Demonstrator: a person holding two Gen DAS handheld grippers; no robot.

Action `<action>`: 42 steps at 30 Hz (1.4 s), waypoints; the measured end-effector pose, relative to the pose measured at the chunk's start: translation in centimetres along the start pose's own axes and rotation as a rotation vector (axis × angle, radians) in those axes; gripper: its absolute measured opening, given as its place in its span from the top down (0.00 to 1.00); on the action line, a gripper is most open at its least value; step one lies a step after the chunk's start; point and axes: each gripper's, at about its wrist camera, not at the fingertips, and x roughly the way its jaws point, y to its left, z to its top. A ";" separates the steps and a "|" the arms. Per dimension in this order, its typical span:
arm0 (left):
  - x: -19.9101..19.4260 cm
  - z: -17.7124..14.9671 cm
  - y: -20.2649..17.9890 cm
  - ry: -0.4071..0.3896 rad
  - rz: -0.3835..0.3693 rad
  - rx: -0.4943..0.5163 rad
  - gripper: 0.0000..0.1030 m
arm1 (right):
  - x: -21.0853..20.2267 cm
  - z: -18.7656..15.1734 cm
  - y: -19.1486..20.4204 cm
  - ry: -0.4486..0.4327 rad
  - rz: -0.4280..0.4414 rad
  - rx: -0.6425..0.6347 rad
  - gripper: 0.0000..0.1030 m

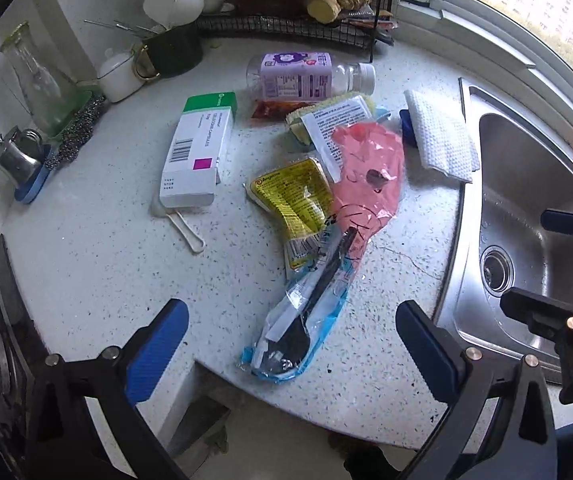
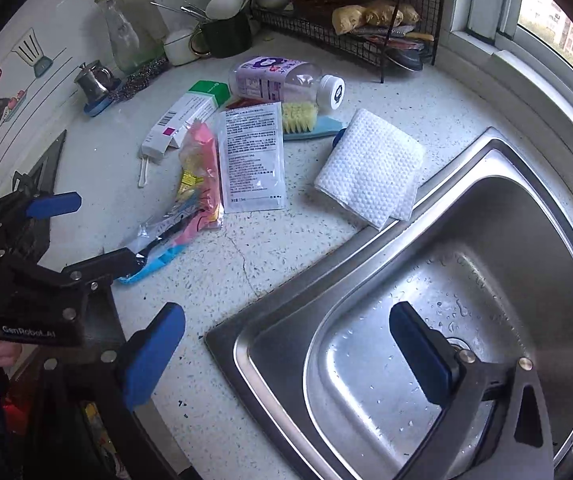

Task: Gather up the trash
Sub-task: 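Grasp the blue toothbrush package with pink bag using the left gripper, then grasp the white printed sachet with the right gripper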

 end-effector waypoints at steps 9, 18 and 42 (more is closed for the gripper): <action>3.9 0.6 -0.2 0.048 -0.005 0.006 0.08 | 1.8 0.4 -1.2 0.043 0.025 0.006 0.01; 4.8 -0.3 -1.4 0.083 -0.038 0.005 0.58 | 1.9 0.0 -1.9 0.059 0.032 0.030 0.01; -5.5 1.2 5.2 -0.074 0.111 -0.328 0.86 | 1.7 9.6 2.3 -0.067 0.115 -0.092 0.01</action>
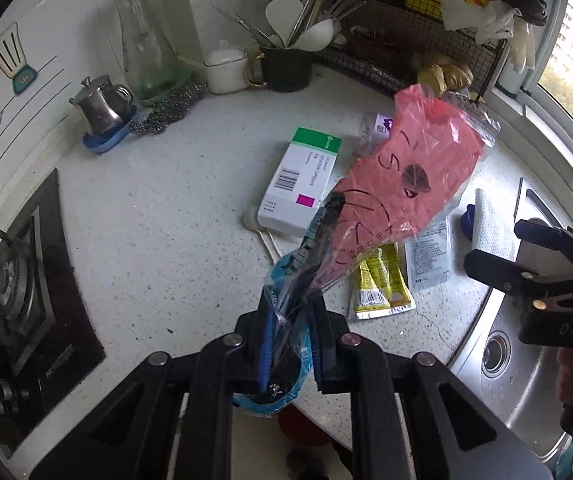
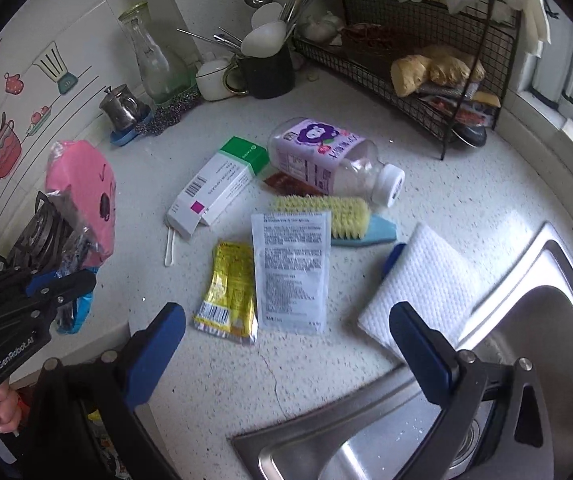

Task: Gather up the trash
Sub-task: 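Grasp the white printed sachet with the right gripper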

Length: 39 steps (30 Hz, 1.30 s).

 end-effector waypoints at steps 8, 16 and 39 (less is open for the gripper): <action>2.1 1.8 0.7 0.019 0.040 -0.036 0.86 | 5.6 2.7 0.2 0.078 -0.016 -0.024 0.08; 3.2 2.5 0.4 0.021 0.040 -0.042 0.86 | 9.0 3.6 0.3 0.135 -0.038 -0.034 0.19; -1.9 -3.2 1.9 -0.015 0.007 -0.037 0.86 | 0.6 -0.3 3.9 0.047 -0.018 -0.019 0.43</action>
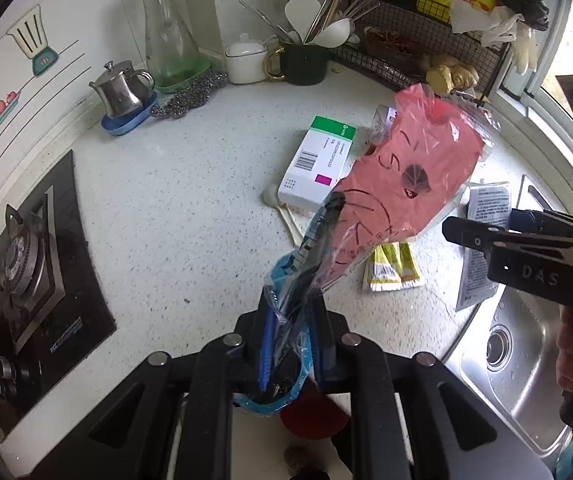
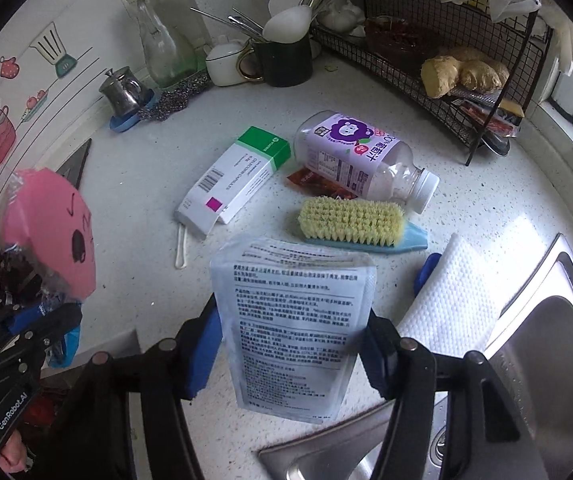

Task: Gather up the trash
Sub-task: 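Grasp the white printed sachet with the right gripper, then lower both items to the red bucket while the left gripper releases the package into it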

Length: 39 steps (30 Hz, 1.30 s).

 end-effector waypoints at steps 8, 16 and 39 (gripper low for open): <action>-3.6 -4.4 1.9 -0.021 -0.017 0.023 0.86 | -3.3 -4.9 4.1 -0.014 -0.002 -0.015 0.43; -6.4 -10.8 4.1 -0.016 -0.035 0.036 0.86 | -5.6 -10.7 9.6 -0.019 -0.005 -0.037 0.43; 0.9 -27.6 6.6 0.252 -0.037 0.069 0.86 | 2.0 -26.0 15.6 0.132 0.005 0.008 0.43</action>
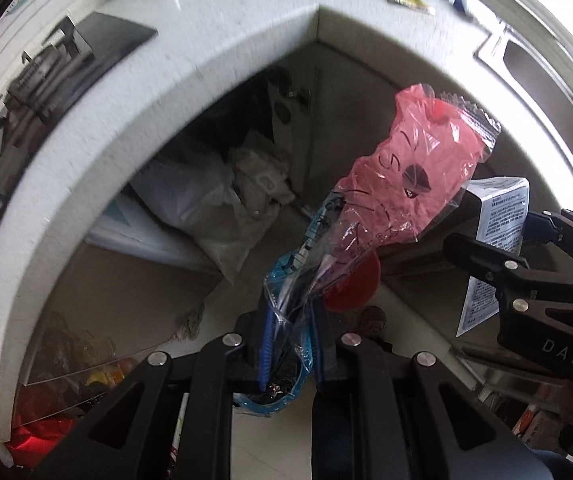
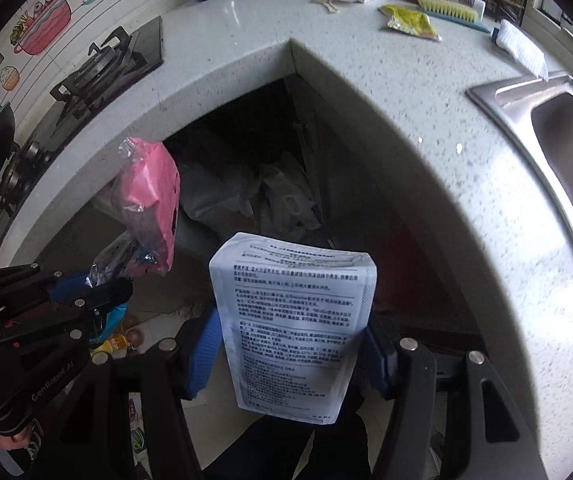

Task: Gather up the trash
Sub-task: 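Lower both items to the red bucket while the left gripper releases the package into it, then open the right gripper over the red bucket to drop the white sachet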

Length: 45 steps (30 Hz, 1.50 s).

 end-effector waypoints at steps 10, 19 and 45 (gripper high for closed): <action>11.8 -2.1 -2.0 0.140 0.008 0.047 0.86 | 9.3 -3.9 -3.6 0.049 -0.010 0.078 0.43; 20.6 -3.4 -3.7 0.202 -0.035 0.112 0.86 | 15.8 -5.3 -6.9 0.058 -0.042 0.133 0.43; 24.7 -2.4 -3.5 0.160 -0.094 0.122 0.27 | 18.9 -6.4 -8.0 0.073 -0.053 0.138 0.43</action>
